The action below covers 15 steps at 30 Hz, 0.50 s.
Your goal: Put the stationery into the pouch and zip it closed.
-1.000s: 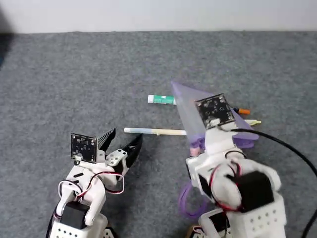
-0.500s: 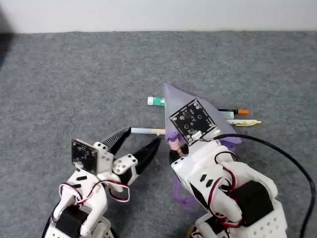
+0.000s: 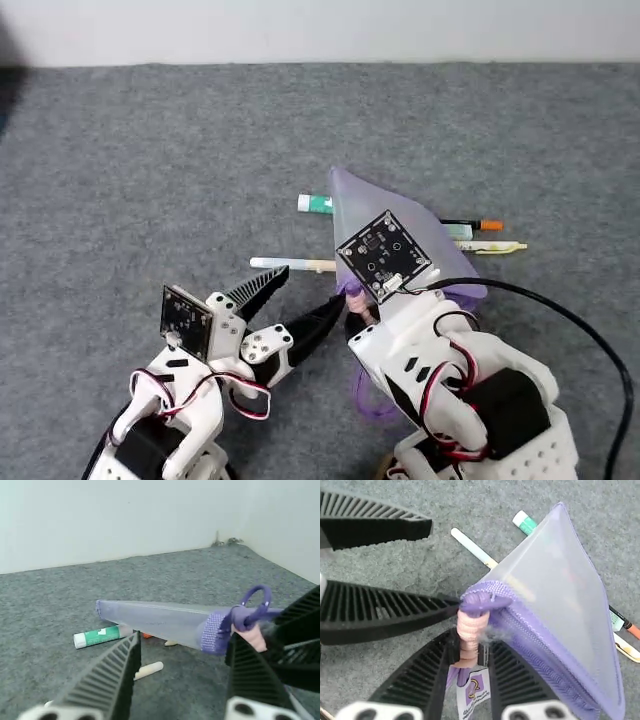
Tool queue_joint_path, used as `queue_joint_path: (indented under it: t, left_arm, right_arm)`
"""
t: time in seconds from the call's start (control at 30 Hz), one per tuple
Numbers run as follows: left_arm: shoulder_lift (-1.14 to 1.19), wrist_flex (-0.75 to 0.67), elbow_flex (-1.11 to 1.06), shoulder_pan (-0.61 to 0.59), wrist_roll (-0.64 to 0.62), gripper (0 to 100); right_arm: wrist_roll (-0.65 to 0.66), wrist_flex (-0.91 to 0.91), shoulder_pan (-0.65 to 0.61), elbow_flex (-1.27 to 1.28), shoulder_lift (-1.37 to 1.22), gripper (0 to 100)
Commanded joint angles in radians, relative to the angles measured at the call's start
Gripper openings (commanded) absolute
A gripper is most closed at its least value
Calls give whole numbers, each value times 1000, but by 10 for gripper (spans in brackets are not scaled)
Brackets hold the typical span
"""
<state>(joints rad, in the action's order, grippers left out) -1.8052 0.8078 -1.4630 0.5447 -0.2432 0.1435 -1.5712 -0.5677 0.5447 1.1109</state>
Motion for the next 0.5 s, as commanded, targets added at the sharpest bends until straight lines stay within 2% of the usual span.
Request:
queue_joint_path:
  t: [0.0, 0.23, 0.47]
  left_arm:
    - [-12, 8, 24, 23, 0, 272]
    - [-12, 2, -44, 25, 32, 272]
    - [-12, 0, -74, 20, 31, 272]
  right_arm:
    - [14, -5, -18, -11, 12, 8]
    - [14, -8, -25, -11, 12, 8]
    - [6, -76, -130, -12, 12, 8]
